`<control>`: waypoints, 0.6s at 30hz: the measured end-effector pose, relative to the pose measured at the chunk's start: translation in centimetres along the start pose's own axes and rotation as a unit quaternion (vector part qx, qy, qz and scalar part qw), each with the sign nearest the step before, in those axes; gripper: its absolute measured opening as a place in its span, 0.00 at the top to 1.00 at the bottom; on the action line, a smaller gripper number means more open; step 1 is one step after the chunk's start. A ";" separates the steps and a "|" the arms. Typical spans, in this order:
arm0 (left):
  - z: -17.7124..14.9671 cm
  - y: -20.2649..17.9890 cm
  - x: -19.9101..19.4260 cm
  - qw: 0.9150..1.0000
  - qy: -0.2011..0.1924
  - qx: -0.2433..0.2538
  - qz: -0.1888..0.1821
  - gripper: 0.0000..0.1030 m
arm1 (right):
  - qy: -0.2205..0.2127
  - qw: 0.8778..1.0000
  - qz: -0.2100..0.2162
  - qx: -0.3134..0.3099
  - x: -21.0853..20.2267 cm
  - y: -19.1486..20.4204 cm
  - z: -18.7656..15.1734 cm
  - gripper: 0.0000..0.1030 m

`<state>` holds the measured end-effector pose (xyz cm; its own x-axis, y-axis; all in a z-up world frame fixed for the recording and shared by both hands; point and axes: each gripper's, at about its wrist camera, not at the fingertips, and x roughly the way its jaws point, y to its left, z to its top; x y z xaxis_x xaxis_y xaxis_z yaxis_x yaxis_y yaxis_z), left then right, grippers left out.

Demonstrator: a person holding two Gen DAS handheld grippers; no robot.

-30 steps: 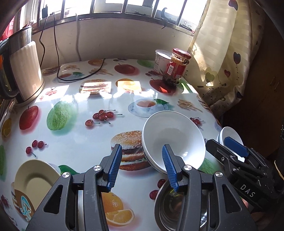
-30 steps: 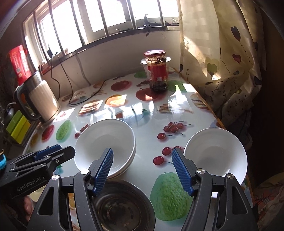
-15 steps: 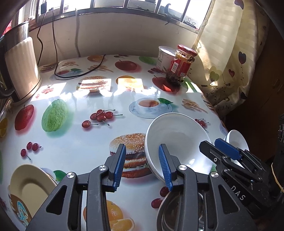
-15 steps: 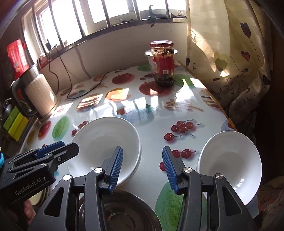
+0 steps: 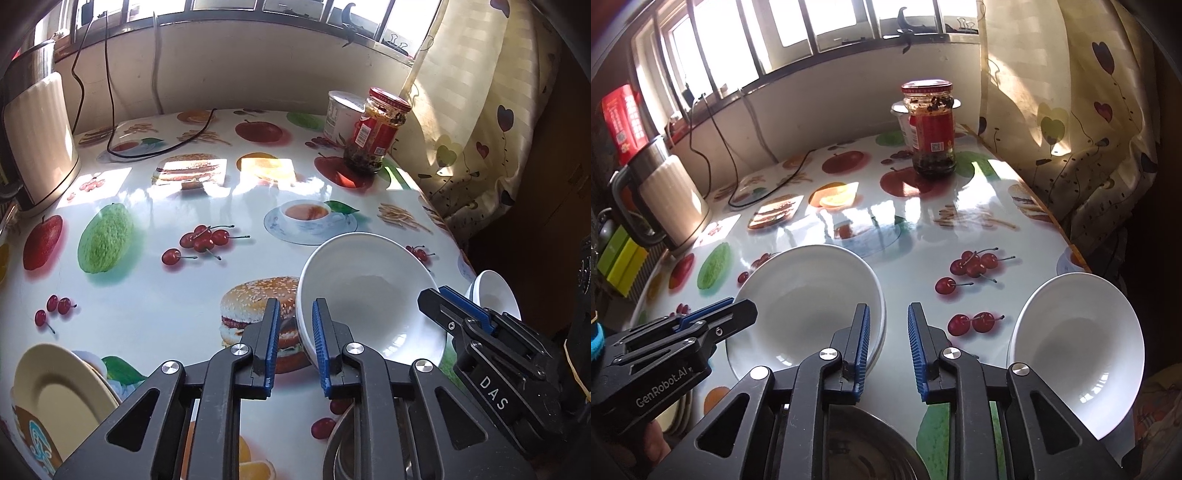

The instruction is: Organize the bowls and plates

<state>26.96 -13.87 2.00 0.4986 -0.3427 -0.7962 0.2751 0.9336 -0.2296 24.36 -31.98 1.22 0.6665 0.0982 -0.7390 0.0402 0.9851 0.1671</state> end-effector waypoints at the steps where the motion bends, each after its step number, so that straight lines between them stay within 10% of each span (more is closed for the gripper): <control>1: 0.0 0.0 0.0 1.000 0.000 0.000 -0.001 0.83 | 0.000 1.000 0.001 0.000 0.0 0.0 0.0 0.84; 18: 0.0 -0.3 -0.1 1.000 -0.004 0.007 -0.001 0.90 | -0.003 1.000 0.005 -0.007 -0.1 0.6 -0.1 0.91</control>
<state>26.89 -14.12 2.14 0.5042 -0.3446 -0.7919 0.2878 0.9316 -0.2222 24.30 -31.41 1.34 0.6710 0.1080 -0.7335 0.0220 0.9860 0.1653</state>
